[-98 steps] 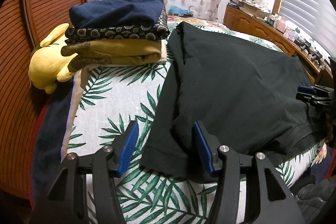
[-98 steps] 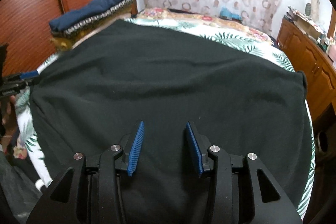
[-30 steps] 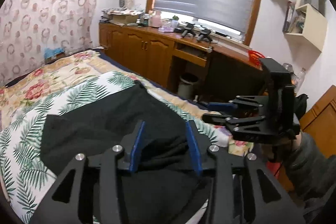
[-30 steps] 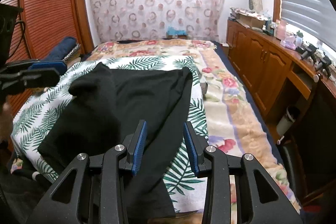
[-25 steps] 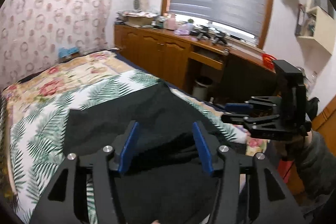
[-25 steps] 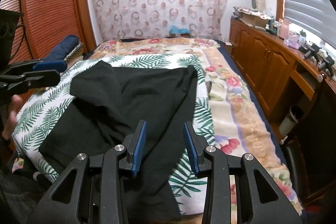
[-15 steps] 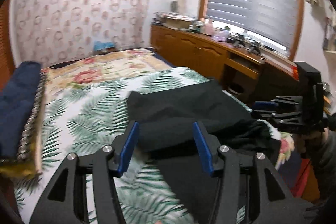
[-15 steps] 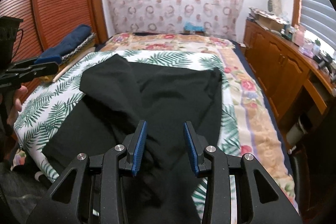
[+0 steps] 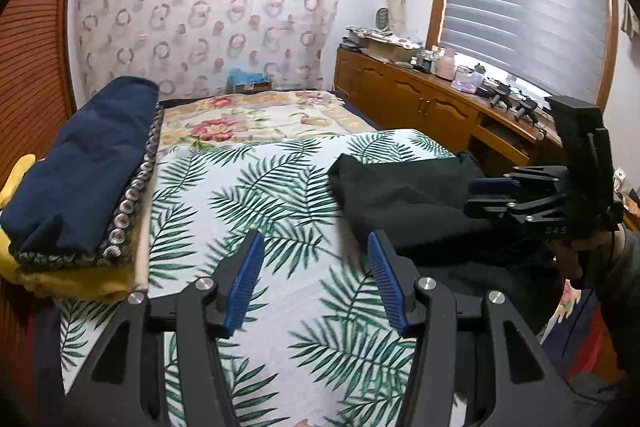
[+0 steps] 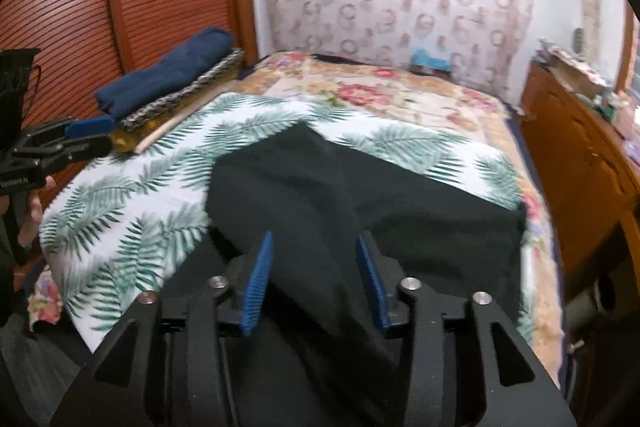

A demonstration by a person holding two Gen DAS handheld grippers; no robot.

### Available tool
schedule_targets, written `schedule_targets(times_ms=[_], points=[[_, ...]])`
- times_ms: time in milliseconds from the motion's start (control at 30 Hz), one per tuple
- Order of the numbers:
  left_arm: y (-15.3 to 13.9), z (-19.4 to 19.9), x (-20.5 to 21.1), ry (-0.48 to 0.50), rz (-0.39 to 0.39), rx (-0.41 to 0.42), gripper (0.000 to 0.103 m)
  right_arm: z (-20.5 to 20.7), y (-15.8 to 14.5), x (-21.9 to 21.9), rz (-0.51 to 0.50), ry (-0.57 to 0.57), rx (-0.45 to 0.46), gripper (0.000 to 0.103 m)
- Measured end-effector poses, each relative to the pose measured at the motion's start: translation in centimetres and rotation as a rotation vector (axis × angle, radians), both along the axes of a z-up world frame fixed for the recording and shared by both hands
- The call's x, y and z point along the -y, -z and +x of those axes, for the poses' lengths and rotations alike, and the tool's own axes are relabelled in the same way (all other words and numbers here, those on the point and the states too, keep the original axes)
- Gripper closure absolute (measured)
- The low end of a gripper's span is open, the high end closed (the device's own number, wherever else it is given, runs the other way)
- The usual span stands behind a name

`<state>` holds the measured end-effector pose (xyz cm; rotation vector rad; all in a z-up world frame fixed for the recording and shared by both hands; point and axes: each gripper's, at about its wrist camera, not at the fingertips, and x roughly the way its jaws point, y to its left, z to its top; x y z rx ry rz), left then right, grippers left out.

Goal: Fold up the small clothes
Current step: 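Grasp the black shirt's side edge with the right gripper, then fold the grasped side over the shirt's middle with the right gripper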

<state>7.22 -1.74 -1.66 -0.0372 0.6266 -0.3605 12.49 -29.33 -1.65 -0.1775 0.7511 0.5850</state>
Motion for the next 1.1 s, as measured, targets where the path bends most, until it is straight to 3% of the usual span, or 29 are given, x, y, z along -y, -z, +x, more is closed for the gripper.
schedule_targets(times_ms=[333, 567, 633, 667, 733, 967, 1100], points=[[1.2, -0.5, -1.1, -0.012, -0.006, -0.017, 0.050, 3.1, 3.0, -8.5, -0.109, -0.128, -0.070, 0.049], [1.7, -0.7, -0.8, -0.003, 0.001, -0.027, 0.050, 4.2, 5.9, -10.3, -0.236, -0.145, -0.099, 0.049], [1.7, -0.8, -0.6, 0.001, 0.004, -0.028, 0.050, 4.3, 5.7, -9.8, -0.209, -0.153, -0.101, 0.067], [1.8, -0.8, -0.5, 0.004, 0.005, -0.030, 0.050, 4.3, 5.6, -9.6, -0.202, -0.160, -0.100, 0.083], [1.8, -0.8, -0.3, 0.010, 0.004, -0.030, 0.050, 4.2, 4.9, -8.9, -0.178, -0.168, -0.092, 0.094], [1.7, -0.9, 0.7, 0.036, 0.005, -0.032, 0.050, 4.3, -0.5, -4.0, -0.031, -0.096, -0.034, 0.096], [1.7, -0.9, 1.4, 0.052, 0.008, -0.031, 0.050, 5.3, -3.2, -0.1, -0.004, -0.010, -0.001, 0.096]])
